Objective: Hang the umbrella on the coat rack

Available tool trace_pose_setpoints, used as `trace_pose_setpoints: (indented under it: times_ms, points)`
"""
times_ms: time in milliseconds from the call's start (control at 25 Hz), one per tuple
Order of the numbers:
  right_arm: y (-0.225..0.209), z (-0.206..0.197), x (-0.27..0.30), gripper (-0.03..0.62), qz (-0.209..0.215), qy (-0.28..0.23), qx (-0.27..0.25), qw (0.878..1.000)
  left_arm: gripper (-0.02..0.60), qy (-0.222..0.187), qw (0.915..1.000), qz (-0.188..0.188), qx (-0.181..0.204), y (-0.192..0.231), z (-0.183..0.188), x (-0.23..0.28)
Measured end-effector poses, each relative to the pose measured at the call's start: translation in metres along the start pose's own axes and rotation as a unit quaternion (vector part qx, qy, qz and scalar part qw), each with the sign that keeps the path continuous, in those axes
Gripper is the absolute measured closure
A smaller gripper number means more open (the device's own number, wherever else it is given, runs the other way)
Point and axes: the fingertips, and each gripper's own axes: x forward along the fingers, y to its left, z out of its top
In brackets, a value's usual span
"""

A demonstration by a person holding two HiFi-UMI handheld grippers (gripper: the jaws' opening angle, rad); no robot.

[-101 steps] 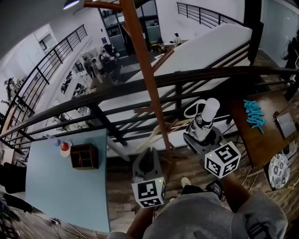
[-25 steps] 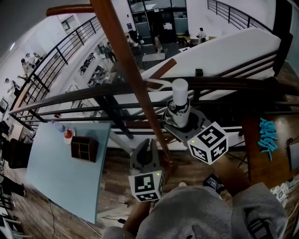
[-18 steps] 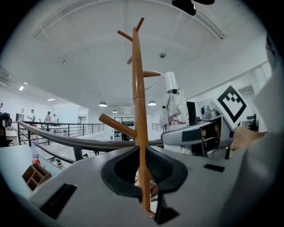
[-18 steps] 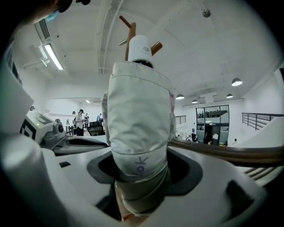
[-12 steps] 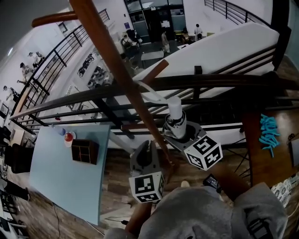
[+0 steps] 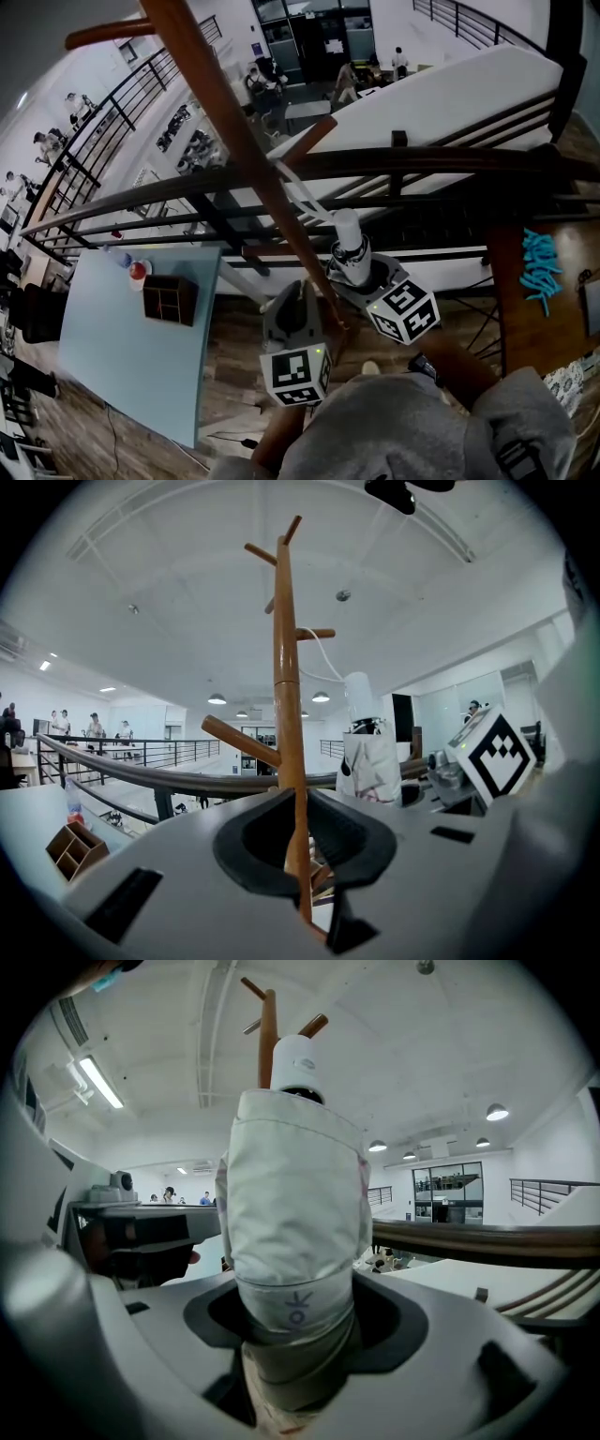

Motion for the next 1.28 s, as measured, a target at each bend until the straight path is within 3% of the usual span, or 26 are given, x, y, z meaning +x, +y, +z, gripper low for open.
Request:
trace_pose_setpoints:
  times_ms: [680,1120,1280]
  points:
    - [0.005,-0.038,0.022,0.312,0.016,0.003,-0.023,1.0,0.534,0.012,0.9999,0.009,0.001,0.006,-0.01,-0.007]
    - [0.015,-0.038,0.038,0.312,0.044,-0.014,-0.012,0.999,0.534,0.014,0.9998,0.009,0.009,0.008,-0.009,-0.011]
    - [0.014,-0.038,0.037,0.312,0.036,-0.02,-0.009,0.999,0.532,0.012,0.9998,0.01,0.009,0.013,-0.01,-0.013]
